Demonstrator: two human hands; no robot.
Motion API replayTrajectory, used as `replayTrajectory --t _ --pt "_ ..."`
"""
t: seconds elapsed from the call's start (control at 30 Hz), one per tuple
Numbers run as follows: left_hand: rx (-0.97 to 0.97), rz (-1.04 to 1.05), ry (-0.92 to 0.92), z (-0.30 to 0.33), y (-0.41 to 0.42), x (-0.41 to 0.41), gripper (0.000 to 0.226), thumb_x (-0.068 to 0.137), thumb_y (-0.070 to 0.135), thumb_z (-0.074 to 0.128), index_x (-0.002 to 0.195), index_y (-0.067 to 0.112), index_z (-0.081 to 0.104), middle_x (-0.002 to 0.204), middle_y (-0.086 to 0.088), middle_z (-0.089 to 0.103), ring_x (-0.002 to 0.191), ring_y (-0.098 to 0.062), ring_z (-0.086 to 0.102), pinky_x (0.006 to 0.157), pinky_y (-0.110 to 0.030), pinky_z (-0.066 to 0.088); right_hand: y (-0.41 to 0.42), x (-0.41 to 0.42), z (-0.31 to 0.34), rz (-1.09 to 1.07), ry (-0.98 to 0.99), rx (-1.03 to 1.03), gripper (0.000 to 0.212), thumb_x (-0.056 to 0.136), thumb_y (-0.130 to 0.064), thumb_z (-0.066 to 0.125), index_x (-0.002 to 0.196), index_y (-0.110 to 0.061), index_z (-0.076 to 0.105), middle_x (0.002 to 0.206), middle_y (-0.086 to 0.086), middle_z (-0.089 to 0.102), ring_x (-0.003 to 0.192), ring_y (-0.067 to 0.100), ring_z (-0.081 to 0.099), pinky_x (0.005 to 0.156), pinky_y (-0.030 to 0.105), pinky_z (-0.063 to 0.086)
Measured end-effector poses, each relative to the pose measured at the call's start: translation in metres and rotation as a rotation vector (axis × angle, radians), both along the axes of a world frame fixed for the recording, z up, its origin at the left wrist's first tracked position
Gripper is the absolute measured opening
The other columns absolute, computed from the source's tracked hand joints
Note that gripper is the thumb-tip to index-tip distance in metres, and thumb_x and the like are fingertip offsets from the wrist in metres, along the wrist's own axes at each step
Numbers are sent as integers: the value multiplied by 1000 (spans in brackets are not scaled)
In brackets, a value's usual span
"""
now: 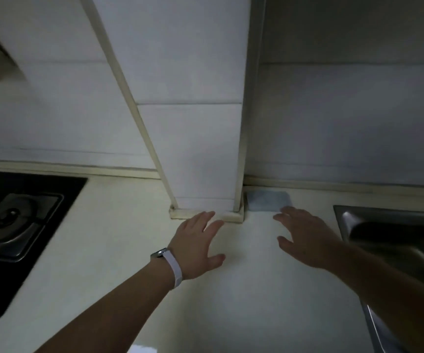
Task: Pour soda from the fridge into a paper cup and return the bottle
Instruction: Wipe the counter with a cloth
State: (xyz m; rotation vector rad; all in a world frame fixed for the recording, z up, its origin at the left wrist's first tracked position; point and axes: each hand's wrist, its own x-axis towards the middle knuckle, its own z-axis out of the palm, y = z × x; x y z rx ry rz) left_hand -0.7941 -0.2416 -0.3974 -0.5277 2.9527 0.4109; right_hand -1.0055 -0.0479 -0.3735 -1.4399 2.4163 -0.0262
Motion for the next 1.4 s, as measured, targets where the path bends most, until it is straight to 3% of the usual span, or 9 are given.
replayTrajectory --t 0.13,0.27,0.47,0.57,0.77,1.03,1.2,1.4 --pt "27 -51 -26 -33 -3 -15 84 78 66 42 150 23 35 160 -9 27 147 -30 23 116 -44 21 -12 -27 -40 -7 11 75 59 94 -44 47 146 -22 31 154 3 27 136 22 34 108 38 34" --pt "72 -43 -84 -61 -4 -28 80 84 60 50 152 23 29 161 -7 22 148 -28 18 118 -41 16 -29 -53 -73 22 57 105 62 95 -44 46 148 -20 25 157 6 22 140 26 28 109 43 31" --pt "96 -29 -27 -82 6 -56 75 80 57 57 143 18 44 149 -10 42 137 -32 38 110 -44 31 -61 -84 -110 69 88 99 65 95 -45 46 150 -24 19 160 6 14 143 30 18 113 47 25" --pt "100 -30 -20 -88 8 -67 75 79 55 61 142 17 44 147 -10 43 135 -31 39 108 -43 32 -77 -100 -126 166 137 105 66 94 -48 44 151 -25 19 160 8 14 142 32 20 113 48 25" --pt "85 -17 -31 -102 4 -75 82 76 66 44 143 18 43 148 -9 42 135 -31 39 108 -46 34 -94 -115 -148 230 199 118 69 89 -62 18 149 -29 14 156 7 23 135 32 31 105 51 31" --pt "60 -20 -14 -103 2 -70 76 80 64 54 139 18 46 148 -8 42 134 -30 40 106 -45 35 -72 -86 -165 117 204 37 65 93 -63 13 150 -31 7 158 2 18 139 31 23 110 55 19" --pt "82 41 -67 -94 3 -59 87 76 72 35 144 19 43 154 -8 36 139 -31 35 110 -46 30 -49 -49 -167 59 189 46 66 93 -61 12 150 -28 10 154 4 21 136 31 25 107 55 20" --pt "76 83 -136 -86 13 -36 90 73 73 30 148 24 36 158 -7 29 144 -29 27 114 -45 24 -20 11 -160 -26 173 38 66 92 -61 18 147 -24 16 150 9 24 131 35 30 104 55 24"
